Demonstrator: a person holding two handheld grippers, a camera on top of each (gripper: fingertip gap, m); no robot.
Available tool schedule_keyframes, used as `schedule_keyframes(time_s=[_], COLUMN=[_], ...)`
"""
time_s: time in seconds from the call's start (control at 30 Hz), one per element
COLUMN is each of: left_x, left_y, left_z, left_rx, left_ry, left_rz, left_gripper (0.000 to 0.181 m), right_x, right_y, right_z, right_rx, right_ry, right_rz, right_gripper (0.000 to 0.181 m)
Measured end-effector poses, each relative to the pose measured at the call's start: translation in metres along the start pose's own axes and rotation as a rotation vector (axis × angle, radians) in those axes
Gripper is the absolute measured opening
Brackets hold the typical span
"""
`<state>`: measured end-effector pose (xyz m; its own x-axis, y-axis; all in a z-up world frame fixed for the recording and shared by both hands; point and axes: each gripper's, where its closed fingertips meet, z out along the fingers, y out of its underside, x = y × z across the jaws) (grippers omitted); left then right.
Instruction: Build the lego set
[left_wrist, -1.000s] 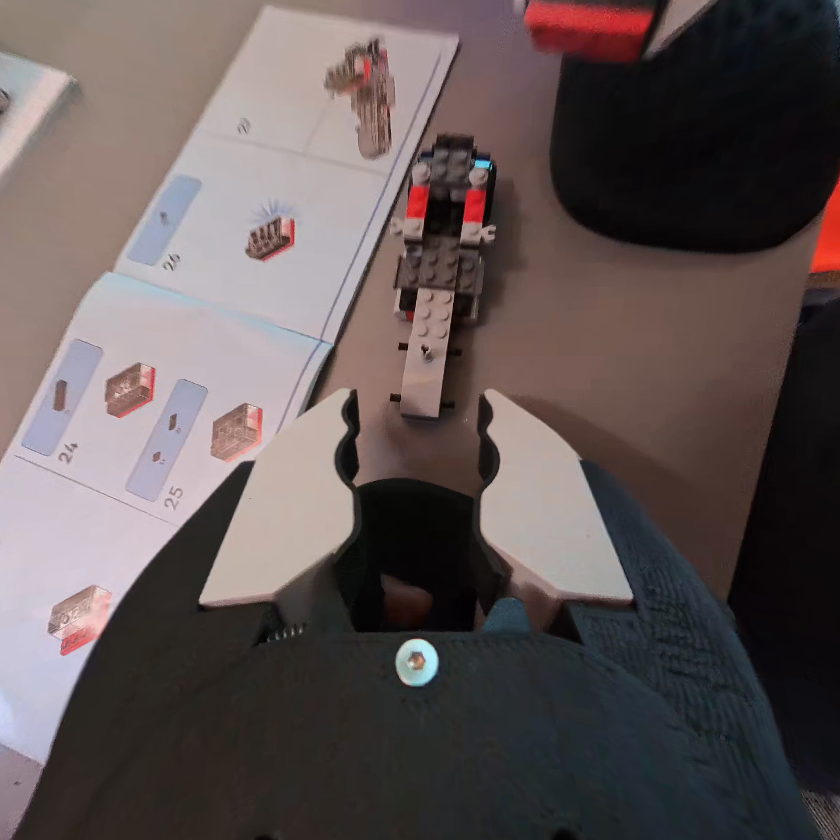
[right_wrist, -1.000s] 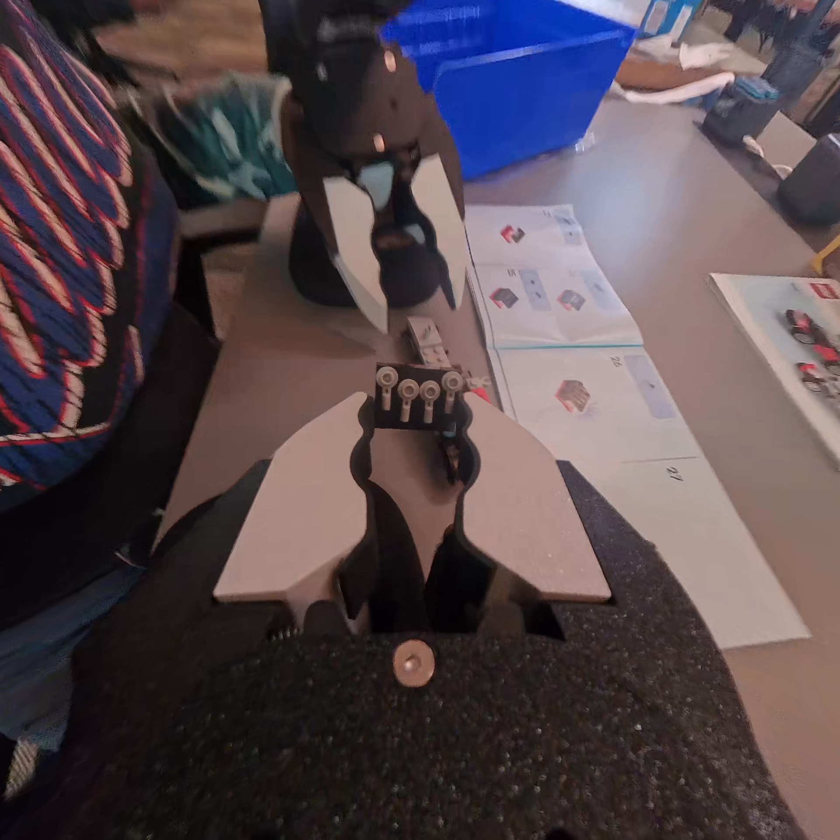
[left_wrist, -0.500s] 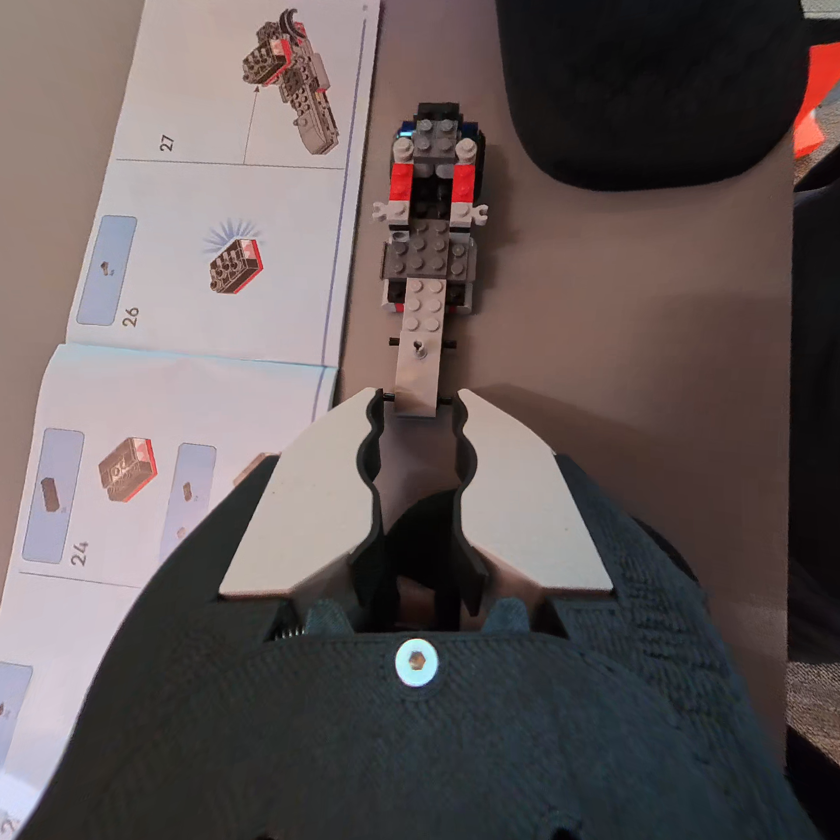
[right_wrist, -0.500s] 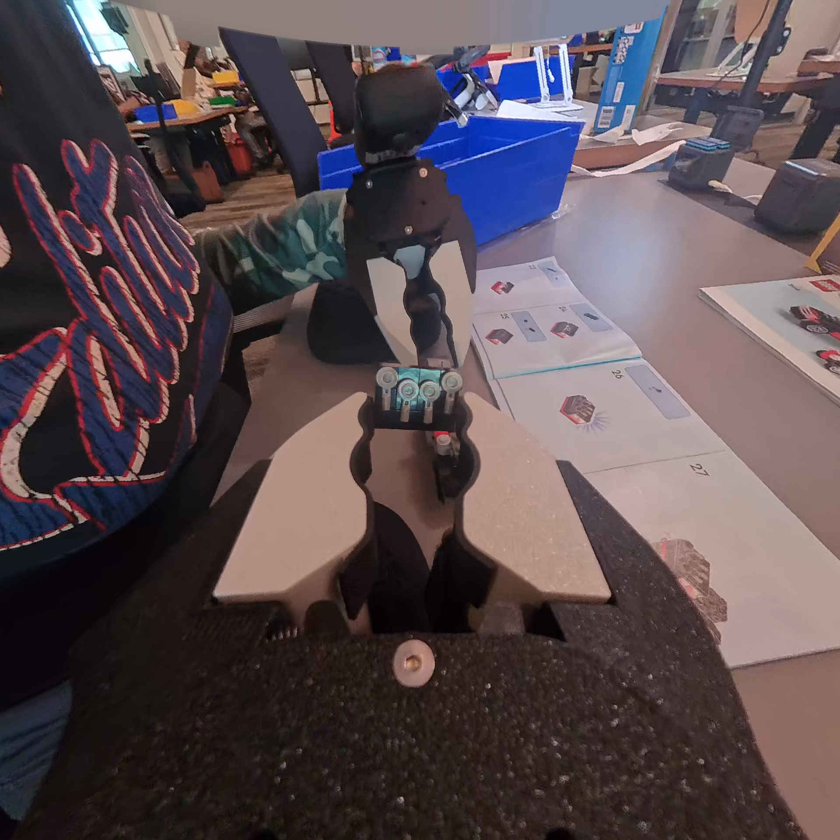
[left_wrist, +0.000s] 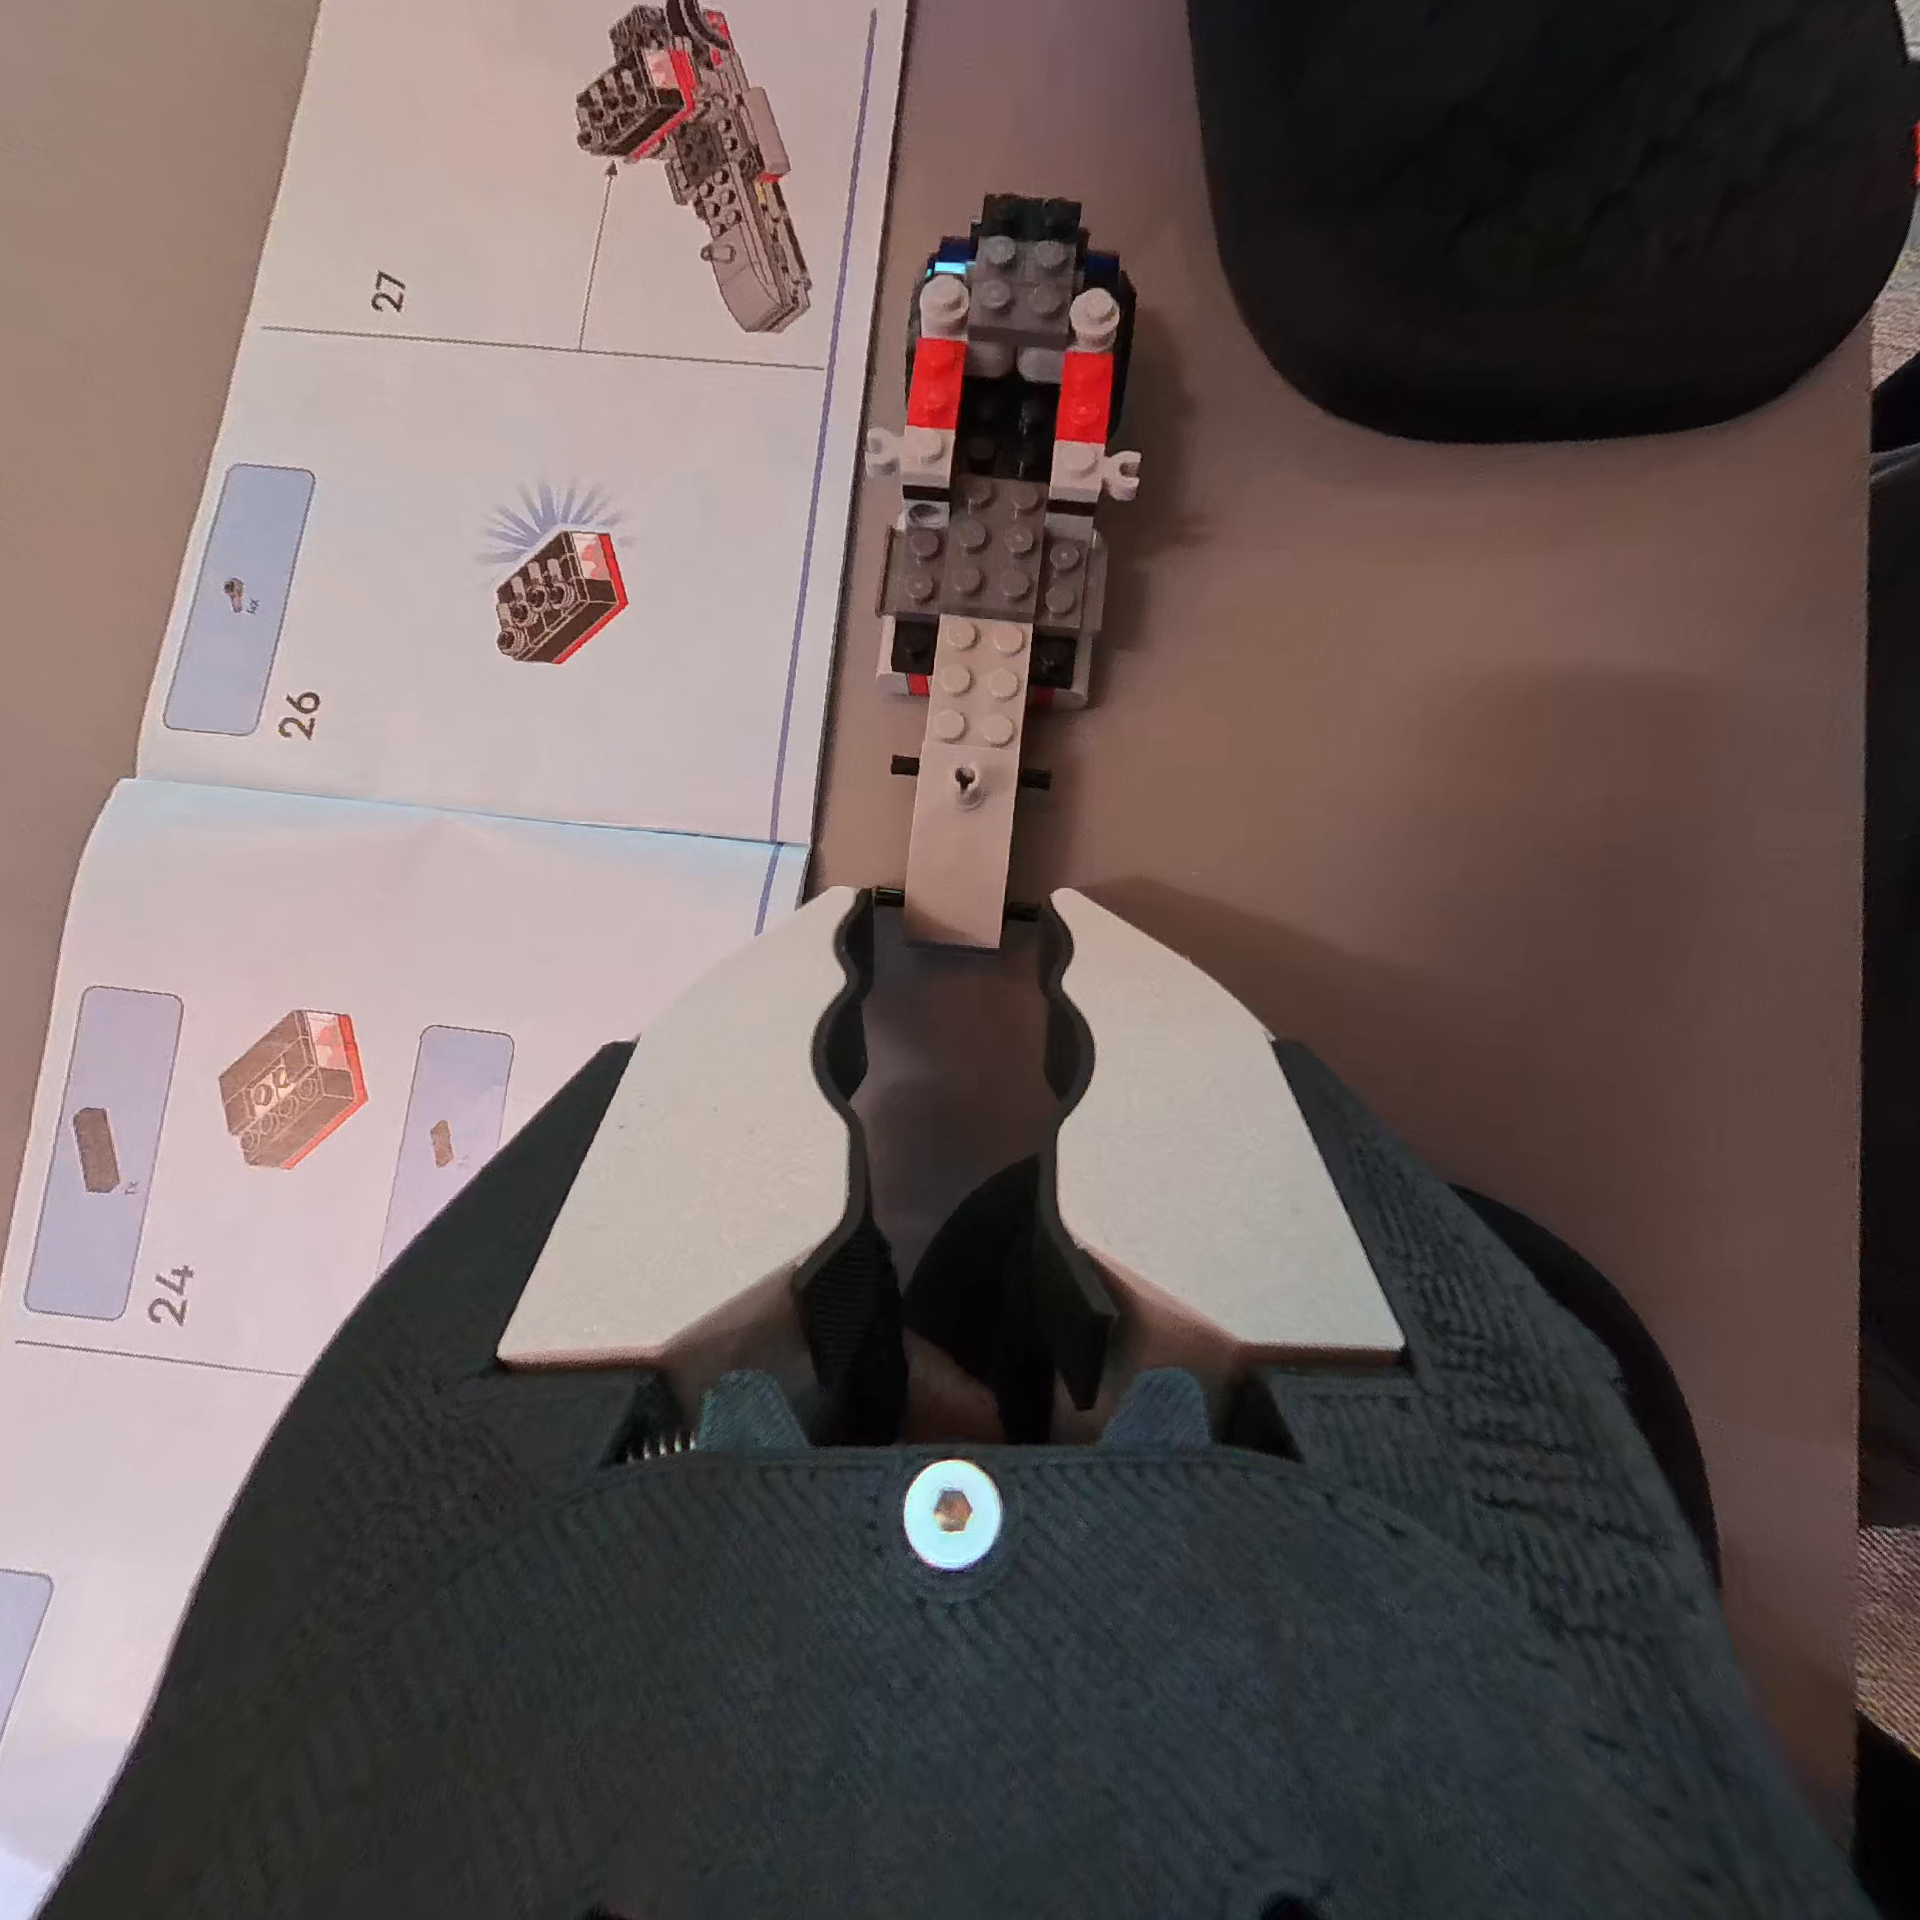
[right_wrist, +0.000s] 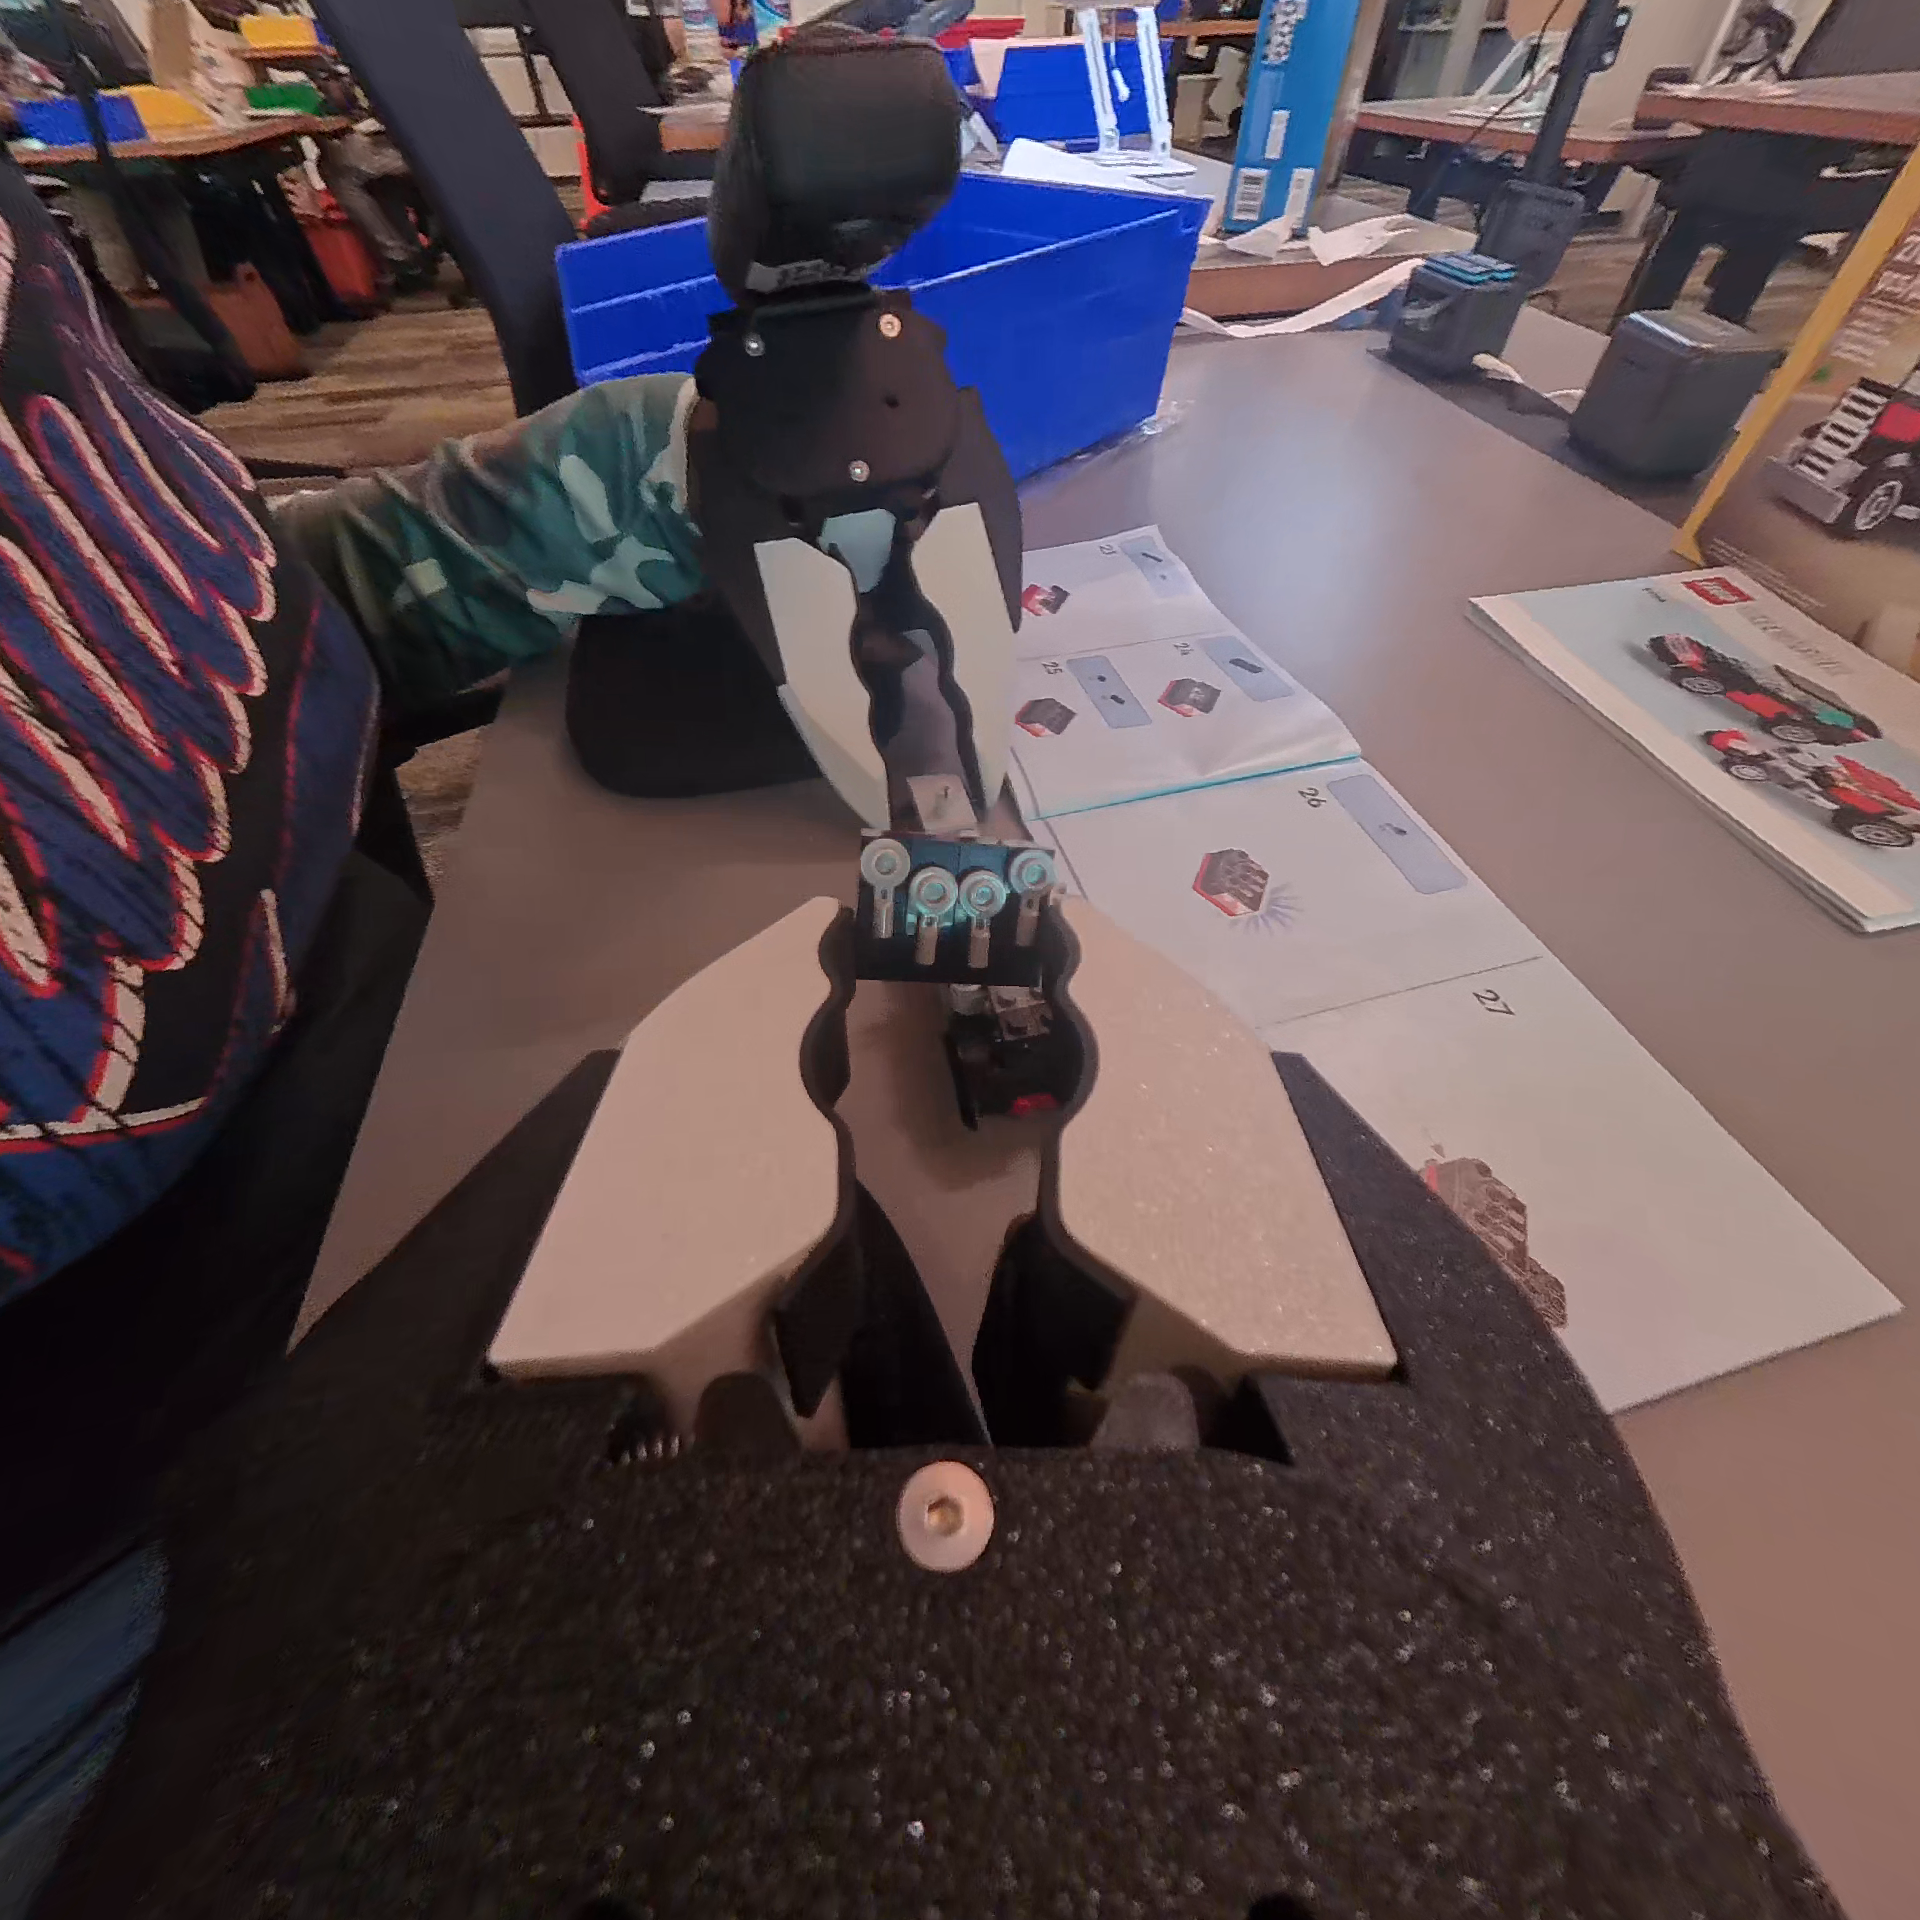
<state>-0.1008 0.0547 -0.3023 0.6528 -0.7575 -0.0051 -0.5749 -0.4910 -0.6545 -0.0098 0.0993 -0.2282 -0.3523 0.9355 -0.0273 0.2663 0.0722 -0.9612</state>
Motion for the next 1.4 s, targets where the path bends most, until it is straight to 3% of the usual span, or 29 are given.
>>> schedule_keyframes(time_s=[0.37,0.5,0.8,1.4], left_x=[0.003,0.003,0.004,0.004], left_y=[-0.009,-0.011,-0.009,-0.007], left_z=[-0.007,-0.01,-0.008,-0.007], left_rx=[0.104,0.137,0.113,0.099], left_ry=[0.018,0.029,0.038,0.034], left_rz=[0.006,0.002,-0.001,0.0], left_gripper=[0.04,0.035,0.027,0.021], right_x=[0.005,0.008,0.0,-0.003], right_y=[0.0,-0.001,0.009,0.015], right_z=[0.0,-0.001,0.009,0.011], right_rx=[0.01,0.019,-0.101,-0.114], right_ry=[0.036,0.057,-0.017,-0.024], right_rz=[0.009,0.01,0.007,-0.008], right_gripper=[0.034,0.034,0.034,0.034])
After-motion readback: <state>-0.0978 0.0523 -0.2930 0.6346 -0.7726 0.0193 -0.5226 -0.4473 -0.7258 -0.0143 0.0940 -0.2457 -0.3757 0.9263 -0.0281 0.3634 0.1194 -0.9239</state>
